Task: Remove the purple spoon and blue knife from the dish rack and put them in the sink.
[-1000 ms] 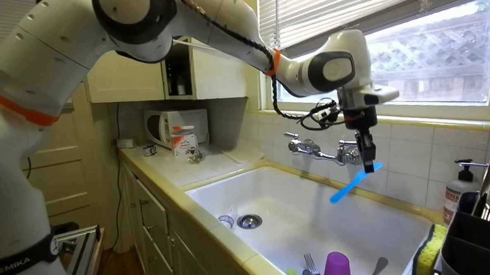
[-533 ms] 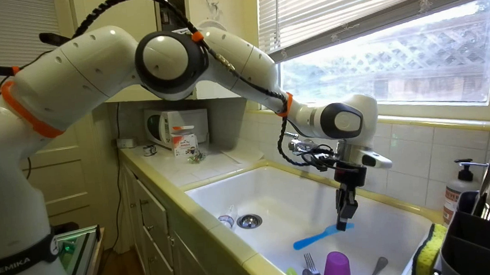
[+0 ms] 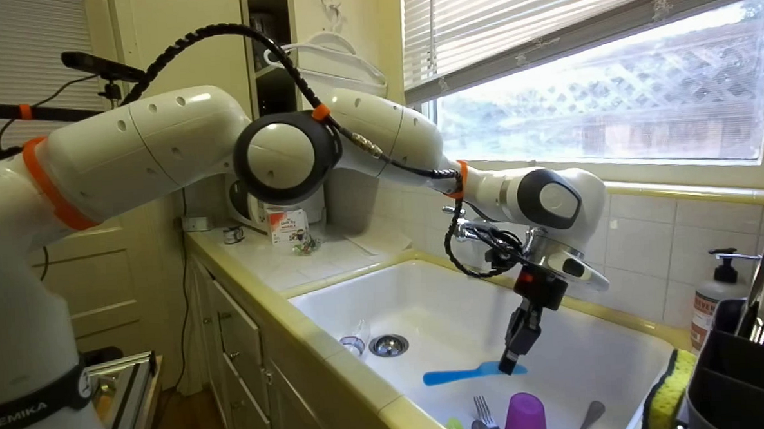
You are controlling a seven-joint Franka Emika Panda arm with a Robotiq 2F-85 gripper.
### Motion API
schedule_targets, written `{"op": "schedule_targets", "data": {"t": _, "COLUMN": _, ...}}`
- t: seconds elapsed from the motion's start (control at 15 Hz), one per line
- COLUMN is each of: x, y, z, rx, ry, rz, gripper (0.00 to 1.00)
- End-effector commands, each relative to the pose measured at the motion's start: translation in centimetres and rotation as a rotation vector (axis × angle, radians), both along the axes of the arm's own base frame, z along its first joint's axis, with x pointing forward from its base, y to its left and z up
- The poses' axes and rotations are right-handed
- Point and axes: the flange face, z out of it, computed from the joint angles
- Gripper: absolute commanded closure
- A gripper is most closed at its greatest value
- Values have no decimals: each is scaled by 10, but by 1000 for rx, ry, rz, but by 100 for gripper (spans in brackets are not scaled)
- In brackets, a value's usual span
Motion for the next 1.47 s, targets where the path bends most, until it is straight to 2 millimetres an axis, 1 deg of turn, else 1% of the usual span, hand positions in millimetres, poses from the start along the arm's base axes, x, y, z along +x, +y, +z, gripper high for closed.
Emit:
{"op": "schedule_targets", "data": {"t": 0.0, "x": 6, "y": -26, "z": -2, "rx": -26, "ry": -42, "rz": -151, "gripper": 99}}
{"op": "schedule_targets", "data": {"t": 0.13, "x": 12, "y": -34, "z": 3, "rx": -63, "ry": -101, "rz": -207, "gripper": 99}}
{"op": "schedule_targets", "data": {"t": 0.2, "x": 16, "y": -33, "z": 6, "rx": -67, "ry": -125, "rz": -205, "gripper": 99}}
{"op": "schedule_targets", "data": {"t": 0.47, "x": 35, "y": -27, "z": 35, "rx": 67, "ry": -272, "rz": -82, "gripper": 99}}
{"op": "schedule_targets", "data": {"t": 0.53, "x": 39, "y": -27, "z": 39, "rx": 87, "ry": -308, "rz": -48, "gripper": 99}}
{"op": "schedule_targets", "data": {"t": 0.67, "x": 45, "y": -30, "z": 40, "rx": 135, "ry": -367, "rz": 4, "gripper": 99}}
{"op": "schedule_targets", "data": {"t": 0.73, "x": 41, "y": -21, "z": 42, "rx": 67, "ry": -309, "rz": -27, "gripper": 99}}
{"op": "schedule_targets", "data": {"t": 0.8, "x": 42, "y": -23, "z": 43, "rx": 70, "ry": -316, "rz": -21, "gripper": 96}}
{"op": "schedule_targets", "data": {"t": 0.93, "x": 42, "y": -23, "z": 43, "rx": 68, "ry": -315, "rz": -21, "gripper": 96}}
{"op": "schedule_targets", "data": {"t": 1.0, "x": 43, "y": -25, "z": 41, "rx": 70, "ry": -329, "rz": -38, "gripper": 99}}
{"op": "schedule_targets", "data": {"t": 1.2, "x": 47, "y": -29, "z": 23, "rx": 72, "ry": -369, "rz": -81, "gripper": 99}}
{"op": "schedule_targets", "data": {"t": 1.4, "x": 42, "y": -31, "z": 7, "rx": 79, "ry": -340, "rz": -111, "gripper": 99}}
